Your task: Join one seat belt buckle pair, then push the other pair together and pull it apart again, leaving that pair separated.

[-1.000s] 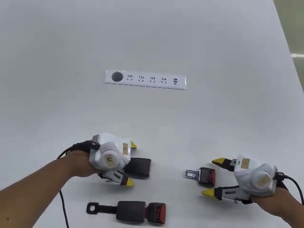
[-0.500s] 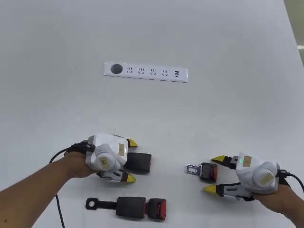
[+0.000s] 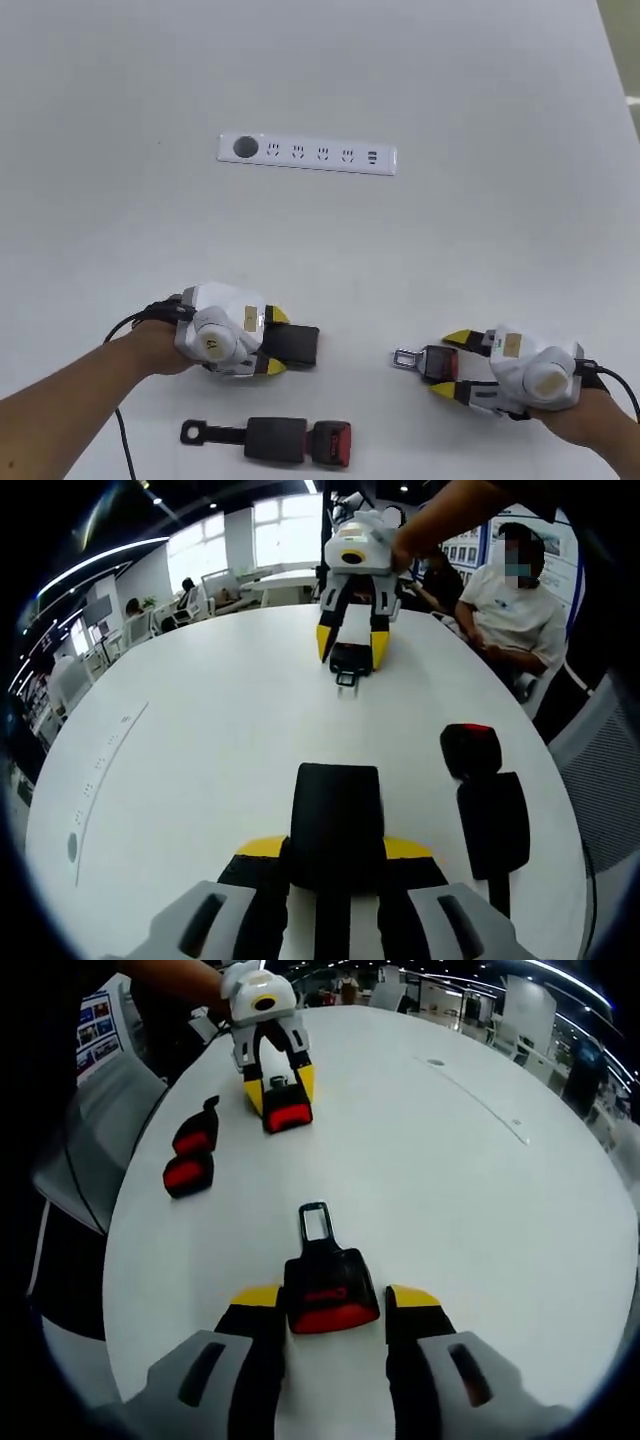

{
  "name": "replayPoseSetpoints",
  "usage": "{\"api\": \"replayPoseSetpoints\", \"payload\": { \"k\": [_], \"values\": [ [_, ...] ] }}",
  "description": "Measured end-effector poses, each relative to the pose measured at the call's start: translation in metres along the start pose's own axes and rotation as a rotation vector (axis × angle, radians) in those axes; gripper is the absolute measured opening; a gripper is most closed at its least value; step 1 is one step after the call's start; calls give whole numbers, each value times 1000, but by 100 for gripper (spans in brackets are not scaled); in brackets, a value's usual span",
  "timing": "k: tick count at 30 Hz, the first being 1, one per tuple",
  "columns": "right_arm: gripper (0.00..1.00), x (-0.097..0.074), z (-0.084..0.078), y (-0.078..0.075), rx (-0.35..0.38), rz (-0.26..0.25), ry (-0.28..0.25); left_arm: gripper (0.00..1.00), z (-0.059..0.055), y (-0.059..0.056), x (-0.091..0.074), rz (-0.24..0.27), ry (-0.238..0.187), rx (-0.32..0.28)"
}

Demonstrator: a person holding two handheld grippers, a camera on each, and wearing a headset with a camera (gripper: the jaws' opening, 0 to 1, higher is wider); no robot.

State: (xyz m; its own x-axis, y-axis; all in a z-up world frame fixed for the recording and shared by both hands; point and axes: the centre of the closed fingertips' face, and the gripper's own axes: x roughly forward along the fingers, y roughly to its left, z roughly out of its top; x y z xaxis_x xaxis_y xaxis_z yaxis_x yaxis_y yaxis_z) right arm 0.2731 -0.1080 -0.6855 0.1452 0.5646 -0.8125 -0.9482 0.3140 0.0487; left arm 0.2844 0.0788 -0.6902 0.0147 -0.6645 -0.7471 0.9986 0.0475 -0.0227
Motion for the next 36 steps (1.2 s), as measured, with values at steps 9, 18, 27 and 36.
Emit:
{"api": "replayPoseSetpoints", "payload": {
  "k": [9, 18, 27, 36],
  "values": [
    [34, 3, -5, -3, -36, 10, 39, 34, 2, 1, 0, -30, 24, 53],
    [33, 7, -13, -3, -109, 41, 146, 34, 2, 4, -3, -35, 40, 57],
    [33, 9, -10, -4, -163, 64, 232, 33, -1, 6, -4, -27, 44, 41],
    [33, 18, 1, -1, -145, 56, 210, 33, -2, 6, -3, -23, 50, 37]
  ]
}}
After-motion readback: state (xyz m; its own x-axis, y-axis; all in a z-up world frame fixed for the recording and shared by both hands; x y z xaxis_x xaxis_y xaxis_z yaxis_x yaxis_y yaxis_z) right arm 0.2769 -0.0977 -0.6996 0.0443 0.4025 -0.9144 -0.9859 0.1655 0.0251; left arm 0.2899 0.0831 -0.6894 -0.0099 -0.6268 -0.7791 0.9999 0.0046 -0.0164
